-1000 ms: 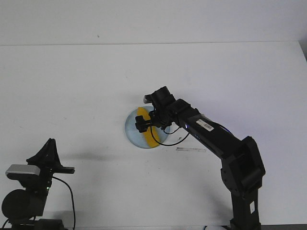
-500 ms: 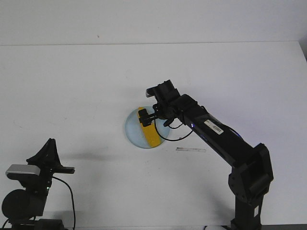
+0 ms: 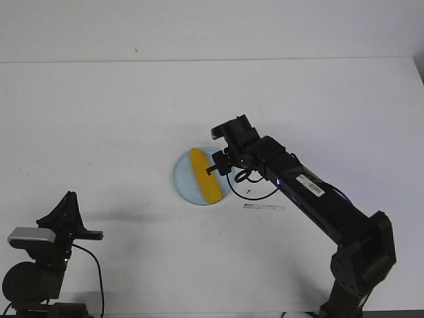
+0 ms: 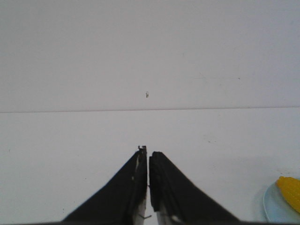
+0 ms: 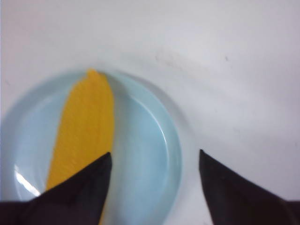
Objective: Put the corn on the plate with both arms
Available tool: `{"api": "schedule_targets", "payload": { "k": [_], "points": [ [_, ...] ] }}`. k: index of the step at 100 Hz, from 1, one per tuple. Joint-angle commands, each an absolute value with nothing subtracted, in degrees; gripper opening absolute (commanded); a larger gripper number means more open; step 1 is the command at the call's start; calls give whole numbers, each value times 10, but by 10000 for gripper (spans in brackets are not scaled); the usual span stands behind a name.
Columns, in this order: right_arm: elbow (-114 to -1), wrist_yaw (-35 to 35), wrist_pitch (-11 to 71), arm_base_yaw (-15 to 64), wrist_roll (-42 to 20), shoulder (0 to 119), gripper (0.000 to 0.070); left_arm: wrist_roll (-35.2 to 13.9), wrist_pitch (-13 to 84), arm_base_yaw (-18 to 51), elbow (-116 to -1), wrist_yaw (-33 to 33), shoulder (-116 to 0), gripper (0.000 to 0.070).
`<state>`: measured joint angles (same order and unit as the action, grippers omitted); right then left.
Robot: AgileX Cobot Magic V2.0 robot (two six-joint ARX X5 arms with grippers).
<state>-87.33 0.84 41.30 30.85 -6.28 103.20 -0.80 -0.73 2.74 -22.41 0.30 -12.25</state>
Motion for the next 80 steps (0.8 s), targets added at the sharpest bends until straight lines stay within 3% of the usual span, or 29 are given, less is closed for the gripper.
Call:
{"api": "schedule_targets", "payload": {
  "k": [1, 9, 40, 51, 80],
  "points": [
    [-849, 0, 387, 306, -43, 1011, 101, -9, -14, 26, -229, 4, -122, 2],
    [-798, -8, 354, 296, -31, 978, 68, -9, -14, 26, -229, 4, -122, 2],
    [-567, -21, 187, 221, -25, 796, 64, -9, -14, 26, -229, 4, -122, 2],
    [-487, -21, 139, 185, -25, 717, 15, -9, -14, 26, -229, 4, -122, 2],
    [-321, -15, 12, 68, -27, 525, 15, -9, -14, 26, -229, 4, -122, 2]
  ]
}}
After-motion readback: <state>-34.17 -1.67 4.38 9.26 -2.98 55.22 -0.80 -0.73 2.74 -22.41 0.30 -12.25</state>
